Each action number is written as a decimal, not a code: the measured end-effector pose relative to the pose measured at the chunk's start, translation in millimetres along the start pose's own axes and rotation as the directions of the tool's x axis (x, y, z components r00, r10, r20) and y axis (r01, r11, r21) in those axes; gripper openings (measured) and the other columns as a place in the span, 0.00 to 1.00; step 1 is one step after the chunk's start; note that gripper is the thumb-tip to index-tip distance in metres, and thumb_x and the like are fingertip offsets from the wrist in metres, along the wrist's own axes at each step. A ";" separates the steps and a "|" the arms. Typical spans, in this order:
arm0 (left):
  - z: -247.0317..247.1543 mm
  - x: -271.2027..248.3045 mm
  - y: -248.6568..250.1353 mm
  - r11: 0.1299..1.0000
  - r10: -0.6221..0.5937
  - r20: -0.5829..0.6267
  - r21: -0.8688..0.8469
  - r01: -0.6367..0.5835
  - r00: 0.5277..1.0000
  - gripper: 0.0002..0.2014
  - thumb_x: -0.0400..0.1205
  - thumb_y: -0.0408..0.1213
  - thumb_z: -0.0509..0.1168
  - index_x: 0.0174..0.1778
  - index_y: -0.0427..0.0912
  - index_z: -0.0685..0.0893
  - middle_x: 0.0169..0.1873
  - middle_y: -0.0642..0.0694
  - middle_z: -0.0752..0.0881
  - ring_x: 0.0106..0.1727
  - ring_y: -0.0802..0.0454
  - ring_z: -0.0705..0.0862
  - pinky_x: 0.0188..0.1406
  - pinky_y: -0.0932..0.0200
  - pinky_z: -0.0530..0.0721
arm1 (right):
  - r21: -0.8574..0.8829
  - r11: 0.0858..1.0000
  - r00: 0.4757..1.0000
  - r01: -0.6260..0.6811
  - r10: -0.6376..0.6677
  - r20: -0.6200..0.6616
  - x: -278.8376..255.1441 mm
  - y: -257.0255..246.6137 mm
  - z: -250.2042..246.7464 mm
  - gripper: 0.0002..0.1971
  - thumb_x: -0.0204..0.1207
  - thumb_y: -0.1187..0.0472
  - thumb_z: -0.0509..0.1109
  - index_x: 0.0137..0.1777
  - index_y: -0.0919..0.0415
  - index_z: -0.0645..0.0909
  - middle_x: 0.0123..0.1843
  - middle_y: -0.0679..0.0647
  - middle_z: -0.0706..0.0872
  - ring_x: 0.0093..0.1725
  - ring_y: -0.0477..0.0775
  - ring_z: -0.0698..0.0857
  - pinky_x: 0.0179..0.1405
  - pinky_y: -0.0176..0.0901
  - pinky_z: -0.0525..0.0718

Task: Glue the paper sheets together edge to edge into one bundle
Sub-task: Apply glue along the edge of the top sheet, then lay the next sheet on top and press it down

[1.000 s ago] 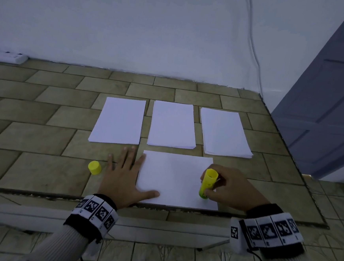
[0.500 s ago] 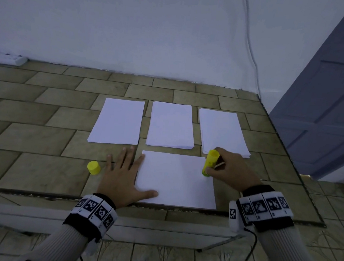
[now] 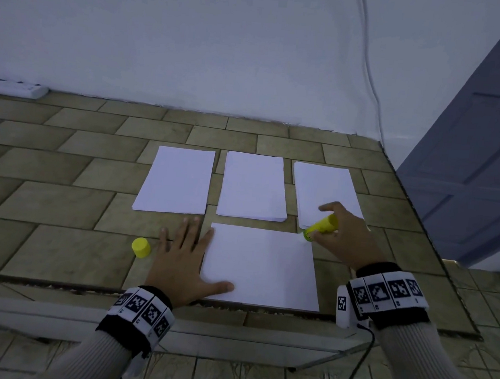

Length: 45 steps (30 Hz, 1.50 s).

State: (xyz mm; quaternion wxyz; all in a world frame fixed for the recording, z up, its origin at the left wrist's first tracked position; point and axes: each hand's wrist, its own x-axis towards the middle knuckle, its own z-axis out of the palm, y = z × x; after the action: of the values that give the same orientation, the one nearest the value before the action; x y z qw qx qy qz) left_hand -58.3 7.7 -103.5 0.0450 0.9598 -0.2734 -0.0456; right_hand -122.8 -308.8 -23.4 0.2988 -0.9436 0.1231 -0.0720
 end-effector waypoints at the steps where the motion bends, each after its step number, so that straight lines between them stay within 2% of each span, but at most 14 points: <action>1: -0.3 -0.1 -0.1 1.000 0.000 -0.001 0.000 0.000 1.000 0.66 0.56 0.90 0.34 0.86 0.51 0.47 0.85 0.43 0.39 0.85 0.43 0.37 0.80 0.30 0.38 | -0.072 0.997 0.999 -0.035 0.036 0.006 -2.8 2.6 -3.1 0.24 0.71 0.57 0.77 0.65 0.56 0.76 0.46 0.53 0.83 0.43 0.50 0.80 0.37 0.37 0.76; 5: -0.5 0.6 -0.2 1.000 -0.005 0.012 0.008 0.005 1.000 0.66 0.56 0.90 0.33 0.86 0.51 0.44 0.85 0.43 0.38 0.85 0.43 0.35 0.80 0.30 0.37 | -0.339 0.935 0.966 -0.104 0.176 0.187 -13.9 10.6 -11.4 0.22 0.74 0.50 0.74 0.65 0.57 0.78 0.57 0.56 0.85 0.50 0.52 0.82 0.47 0.40 0.77; 8: 1.0 1.1 -0.6 1.000 -0.008 0.009 0.012 0.008 1.000 0.66 0.56 0.90 0.34 0.86 0.51 0.44 0.85 0.43 0.38 0.85 0.43 0.36 0.80 0.30 0.37 | -0.424 0.902 0.941 -0.084 0.212 0.265 -23.2 12.8 -9.0 0.08 0.74 0.49 0.72 0.47 0.51 0.80 0.47 0.53 0.85 0.47 0.52 0.83 0.40 0.38 0.75; 10: 2.0 1.3 -1.1 1.000 -0.003 0.004 0.005 0.003 1.000 0.66 0.57 0.90 0.35 0.86 0.51 0.45 0.85 0.43 0.38 0.85 0.43 0.36 0.80 0.30 0.36 | -0.370 0.921 0.952 -0.121 0.213 0.220 -27.4 16.2 -10.0 0.07 0.75 0.51 0.72 0.45 0.51 0.78 0.45 0.52 0.83 0.46 0.51 0.81 0.38 0.38 0.73; 13: 3.6 1.9 -1.7 1.000 0.002 -0.005 0.005 -0.002 1.000 0.65 0.58 0.90 0.35 0.87 0.51 0.46 0.85 0.43 0.38 0.85 0.42 0.37 0.80 0.29 0.37 | -0.180 0.964 0.978 -0.197 0.207 0.039 -28.4 21.9 -15.2 0.14 0.75 0.56 0.73 0.57 0.60 0.80 0.48 0.55 0.83 0.46 0.52 0.81 0.40 0.41 0.76; 16: 4.8 1.5 -2.3 1.000 0.013 -0.025 0.010 -0.013 1.000 0.64 0.59 0.90 0.35 0.87 0.50 0.47 0.85 0.42 0.40 0.86 0.42 0.39 0.80 0.29 0.39 | -0.020 0.953 0.946 -0.301 0.296 -0.134 -26.2 24.8 -19.2 0.17 0.75 0.59 0.74 0.60 0.65 0.76 0.49 0.58 0.82 0.45 0.54 0.79 0.41 0.43 0.74; 21: 6.9 1.5 -2.6 0.999 0.029 -0.053 0.014 -0.028 0.998 0.63 0.61 0.89 0.35 0.86 0.49 0.49 0.85 0.41 0.42 0.86 0.42 0.40 0.80 0.27 0.42 | 0.046 0.915 0.888 -0.401 0.401 -0.224 -21.5 36.7 -18.2 0.21 0.74 0.64 0.75 0.61 0.72 0.73 0.54 0.69 0.81 0.46 0.58 0.75 0.44 0.48 0.73; 26: 8.4 1.3 -2.8 0.999 0.036 -0.079 0.014 -0.035 0.996 0.62 0.63 0.88 0.36 0.86 0.48 0.52 0.85 0.41 0.44 0.86 0.41 0.43 0.80 0.27 0.44 | 0.097 0.906 0.871 -0.411 0.422 -0.253 -22.1 37.7 -14.9 0.21 0.74 0.66 0.74 0.62 0.71 0.72 0.49 0.63 0.76 0.47 0.58 0.74 0.43 0.47 0.70; 30: 10.5 1.9 -3.8 0.999 0.042 -0.086 0.012 -0.041 0.995 0.60 0.65 0.87 0.38 0.86 0.47 0.54 0.85 0.39 0.48 0.86 0.40 0.47 0.79 0.26 0.47 | 0.099 0.877 0.868 -0.470 0.480 -0.126 -27.8 36.6 -14.8 0.13 0.74 0.60 0.75 0.45 0.65 0.74 0.37 0.59 0.77 0.38 0.57 0.77 0.36 0.44 0.72; 33: 11.9 2.3 -3.9 0.999 0.047 -0.091 0.018 -0.045 0.995 0.58 0.68 0.85 0.39 0.86 0.46 0.57 0.85 0.38 0.52 0.85 0.38 0.51 0.78 0.24 0.52 | -0.069 0.855 0.855 -0.514 0.517 0.035 -33.4 36.5 -8.4 0.20 0.77 0.53 0.72 0.31 0.60 0.67 0.28 0.55 0.73 0.29 0.51 0.73 0.30 0.41 0.70; 38: 12.4 2.2 -4.7 0.998 0.055 -0.094 0.026 -0.052 0.994 0.57 0.69 0.85 0.40 0.85 0.45 0.57 0.84 0.38 0.52 0.85 0.38 0.52 0.78 0.24 0.52 | -0.228 0.862 0.845 -0.453 0.496 0.197 -33.0 4.8 2.6 0.20 0.81 0.55 0.66 0.28 0.61 0.69 0.25 0.53 0.76 0.23 0.47 0.76 0.22 0.35 0.68; 41: 12.7 2.0 -4.1 0.998 0.053 -0.089 0.030 -0.051 0.995 0.57 0.69 0.84 0.40 0.85 0.44 0.60 0.84 0.37 0.56 0.84 0.37 0.55 0.77 0.23 0.55 | -0.153 0.922 0.894 -0.355 0.383 0.234 -24.3 -19.0 7.8 0.14 0.80 0.58 0.67 0.33 0.61 0.74 0.29 0.55 0.82 0.25 0.49 0.82 0.26 0.36 0.74; 43: 12.8 2.3 -4.3 0.998 0.054 -0.089 0.033 -0.051 0.995 0.57 0.69 0.84 0.39 0.85 0.44 0.59 0.84 0.37 0.54 0.85 0.37 0.54 0.77 0.24 0.53 | -0.124 0.950 0.938 -0.287 0.305 0.167 -10.9 -26.1 11.6 0.07 0.78 0.59 0.69 0.42 0.62 0.77 0.38 0.55 0.84 0.38 0.53 0.84 0.36 0.39 0.77; 45: 12.9 2.3 -4.5 0.998 0.056 -0.095 0.031 -0.053 0.994 0.57 0.69 0.84 0.39 0.85 0.45 0.58 0.84 0.37 0.53 0.85 0.37 0.53 0.78 0.25 0.52 | -0.139 0.957 0.958 -0.253 0.268 0.105 7.8 -27.0 15.6 0.09 0.77 0.59 0.70 0.53 0.63 0.79 0.49 0.56 0.82 0.50 0.54 0.81 0.45 0.40 0.75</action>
State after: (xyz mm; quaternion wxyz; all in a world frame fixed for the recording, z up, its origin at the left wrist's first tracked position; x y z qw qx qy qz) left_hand -55.4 9.4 -117.0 0.0457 0.9536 -0.2977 0.0058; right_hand -107.0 -281.1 -19.9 0.2533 -0.9385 0.2322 0.0341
